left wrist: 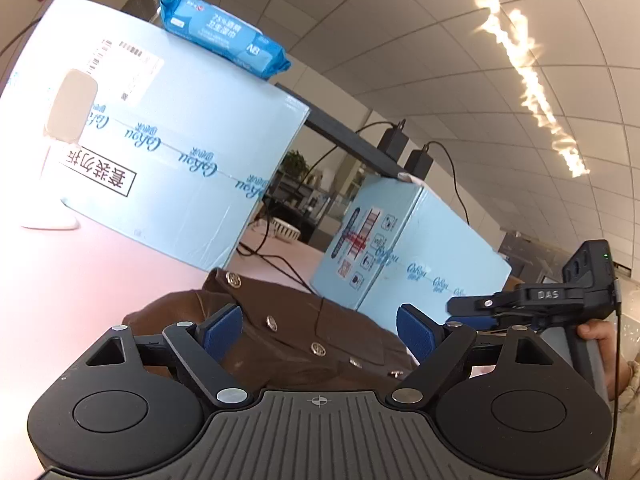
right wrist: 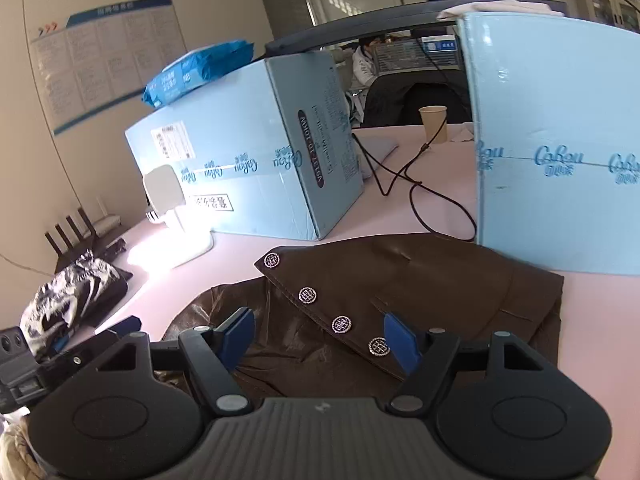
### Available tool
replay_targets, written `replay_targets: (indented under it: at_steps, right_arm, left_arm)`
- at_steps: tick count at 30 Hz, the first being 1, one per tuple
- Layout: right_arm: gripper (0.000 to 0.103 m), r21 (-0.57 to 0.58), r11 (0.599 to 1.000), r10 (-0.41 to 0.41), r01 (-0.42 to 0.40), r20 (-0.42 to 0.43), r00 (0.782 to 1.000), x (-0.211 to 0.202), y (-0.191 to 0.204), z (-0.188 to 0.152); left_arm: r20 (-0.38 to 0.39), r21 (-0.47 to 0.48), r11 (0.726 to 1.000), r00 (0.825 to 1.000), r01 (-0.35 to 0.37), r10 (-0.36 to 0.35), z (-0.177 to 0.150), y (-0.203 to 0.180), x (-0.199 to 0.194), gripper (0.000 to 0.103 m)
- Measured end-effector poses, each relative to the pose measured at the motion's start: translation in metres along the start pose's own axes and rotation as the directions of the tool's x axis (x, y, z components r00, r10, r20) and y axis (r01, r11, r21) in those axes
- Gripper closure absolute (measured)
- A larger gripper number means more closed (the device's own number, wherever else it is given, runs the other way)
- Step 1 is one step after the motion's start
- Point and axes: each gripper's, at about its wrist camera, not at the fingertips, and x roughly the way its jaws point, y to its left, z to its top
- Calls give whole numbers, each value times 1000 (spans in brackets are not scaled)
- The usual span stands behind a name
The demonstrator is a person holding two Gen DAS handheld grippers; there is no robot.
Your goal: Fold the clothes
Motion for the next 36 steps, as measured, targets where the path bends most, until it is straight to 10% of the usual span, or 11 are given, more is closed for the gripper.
replay_targets:
  at_steps: [4,14,21,24,36]
  right_arm:
    - [39,-114,993,-7,-8,-137,991,76,40,16]
    - [46,-508,820,-348,263,-77,934,156,60,-1]
    - [64,-543,782,-357,305,10,934,149,62,-5]
    - [60,-560,806,-301,194,-104,948,151,65,-7]
    - [55,-762,592,-429,263,-21,903,152,72,-33]
  left_arm:
    - [20,-95,995,1000,-2,4,10,15,-6,12]
    - [2,-441,896,998,50,-55,11,64,-5,12]
    - [-33,-412,911,999,16,-33,9,60,2,12]
    - [-51,-376,927,998,5,-26,8,56,6,12]
    - [-77,-349,937,995,28,-59,7,51,10,10]
